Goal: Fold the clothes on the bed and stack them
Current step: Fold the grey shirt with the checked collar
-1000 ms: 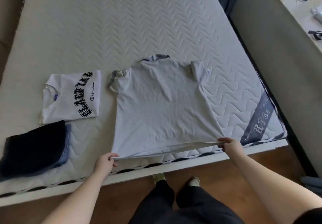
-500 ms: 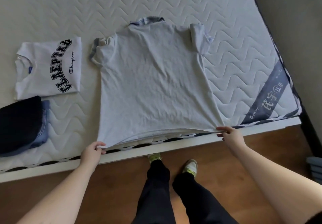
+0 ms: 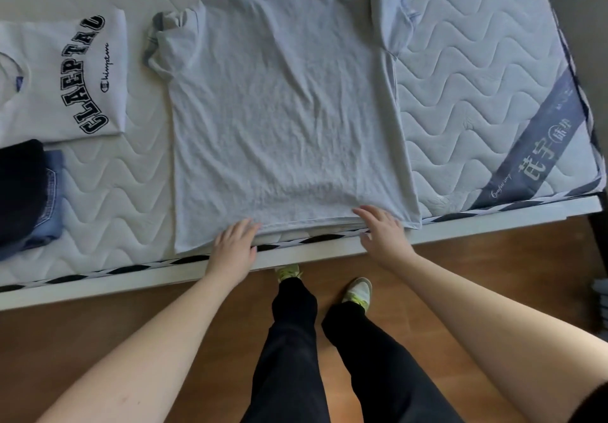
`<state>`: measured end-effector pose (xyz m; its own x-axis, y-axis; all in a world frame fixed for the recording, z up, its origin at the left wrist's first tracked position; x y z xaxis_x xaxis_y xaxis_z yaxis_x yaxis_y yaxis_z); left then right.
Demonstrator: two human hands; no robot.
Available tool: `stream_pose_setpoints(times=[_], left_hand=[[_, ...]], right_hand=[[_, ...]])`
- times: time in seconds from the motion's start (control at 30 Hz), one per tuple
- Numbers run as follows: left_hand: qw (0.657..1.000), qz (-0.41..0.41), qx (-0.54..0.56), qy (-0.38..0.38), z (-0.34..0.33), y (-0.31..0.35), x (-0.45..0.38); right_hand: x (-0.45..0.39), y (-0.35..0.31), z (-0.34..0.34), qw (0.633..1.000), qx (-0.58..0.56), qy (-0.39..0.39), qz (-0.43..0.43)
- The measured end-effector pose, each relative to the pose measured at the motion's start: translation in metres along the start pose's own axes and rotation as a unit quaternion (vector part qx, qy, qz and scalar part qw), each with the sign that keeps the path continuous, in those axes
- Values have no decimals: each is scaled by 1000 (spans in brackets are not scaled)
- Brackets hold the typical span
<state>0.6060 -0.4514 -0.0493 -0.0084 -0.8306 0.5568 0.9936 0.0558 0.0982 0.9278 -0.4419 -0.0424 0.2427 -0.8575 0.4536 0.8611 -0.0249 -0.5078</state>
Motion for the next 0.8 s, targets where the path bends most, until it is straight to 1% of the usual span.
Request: stream_pose_setpoints(times=[0.03,0.1,0.2,0.3,0.43,0.47,0.53,0.63,0.8], left_hand=[[1000,-9,-4,-11,-7,11,-5],[1000,-12,3,-28,-19,26,-13],[999,-8,22,-23,-26,36,-14],[1000,-19,10,-9,-28,41,-4],[999,-31,22,11,-26,53,3],[999,-37,12,1,-25,57,3],[998,-38,-17,-44,-26,65,1],[992,-27,-48,-115,-29,72,-1],[978,-29,-93,-185,-14,84,-8]], right_hand=[[-9,-7,-9,999,17,-25,12],[-22,-15,-23,998,33,-61,8],[-26,-17,-32,996,52,-74,-9],[-12,-12,-37,992,76,-99,8],[2,-2,-34,995,83,-57,12],[3,0,-32,995,89,-50,13],[3,4,-29,993,100,-58,8],[9,18,-25,990,109,-92,-22],[15,35,-16,982,110,-153,-20]])
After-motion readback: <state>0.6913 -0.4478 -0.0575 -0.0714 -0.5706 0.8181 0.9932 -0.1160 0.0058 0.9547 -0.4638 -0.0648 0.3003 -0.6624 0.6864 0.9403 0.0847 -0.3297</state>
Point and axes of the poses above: each hand's wrist, its own x-axis away from the middle knuckle, its own z-axis out of the back of the hand, y = z × x, the point moved 3 cm from there along -x, towards the middle knuckle, and after that the axes turned 7 degrees about z, right-handed, at the moved point
